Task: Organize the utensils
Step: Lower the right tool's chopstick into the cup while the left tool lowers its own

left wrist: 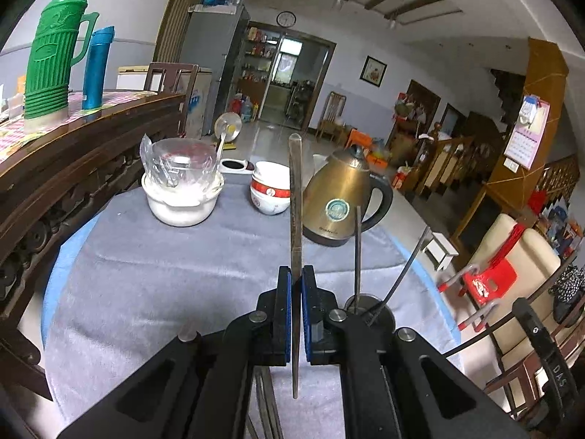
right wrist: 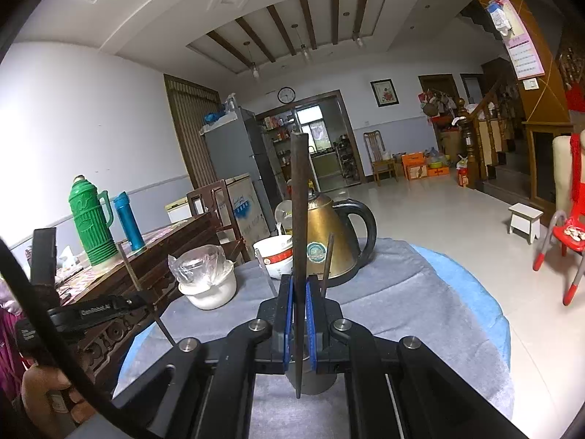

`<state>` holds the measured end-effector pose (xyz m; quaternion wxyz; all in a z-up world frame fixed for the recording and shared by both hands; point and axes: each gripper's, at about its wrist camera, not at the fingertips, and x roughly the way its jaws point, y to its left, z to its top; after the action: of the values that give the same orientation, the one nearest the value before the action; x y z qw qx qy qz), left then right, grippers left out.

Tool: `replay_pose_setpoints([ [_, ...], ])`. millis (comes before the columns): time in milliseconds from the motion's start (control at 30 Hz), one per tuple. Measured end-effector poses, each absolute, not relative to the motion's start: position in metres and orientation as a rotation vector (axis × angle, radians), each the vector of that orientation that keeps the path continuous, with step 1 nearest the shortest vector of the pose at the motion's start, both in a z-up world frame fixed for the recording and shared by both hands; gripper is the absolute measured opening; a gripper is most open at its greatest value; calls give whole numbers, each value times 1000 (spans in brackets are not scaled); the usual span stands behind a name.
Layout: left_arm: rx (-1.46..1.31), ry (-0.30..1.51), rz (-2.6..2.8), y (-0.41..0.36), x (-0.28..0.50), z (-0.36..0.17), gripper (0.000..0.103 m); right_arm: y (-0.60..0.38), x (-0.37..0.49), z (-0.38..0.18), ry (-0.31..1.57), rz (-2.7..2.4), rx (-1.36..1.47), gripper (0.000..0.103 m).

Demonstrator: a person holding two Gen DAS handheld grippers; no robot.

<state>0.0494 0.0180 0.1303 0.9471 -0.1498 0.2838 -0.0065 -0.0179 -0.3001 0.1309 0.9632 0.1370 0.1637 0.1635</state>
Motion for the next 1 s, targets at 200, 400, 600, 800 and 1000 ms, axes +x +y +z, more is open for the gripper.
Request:
replay_pose_setpoints([
  [200,-301,584,-5,19,48,132,5,-296,-17,135,329,335,265,7],
  [400,-306,590,-13,18,49,134,5,-296,-17,139,320,339,259,7],
  [600,-355,548,-67,20,50,149,5,-297,-13,144,303,334,262,7],
  [800,-380,504,-120,10,64,167,5,-303,1,151,275,324,292,7],
  [1000,-385,449,-135,-7,85,176,5,-300,29,148,285,334,296,7],
])
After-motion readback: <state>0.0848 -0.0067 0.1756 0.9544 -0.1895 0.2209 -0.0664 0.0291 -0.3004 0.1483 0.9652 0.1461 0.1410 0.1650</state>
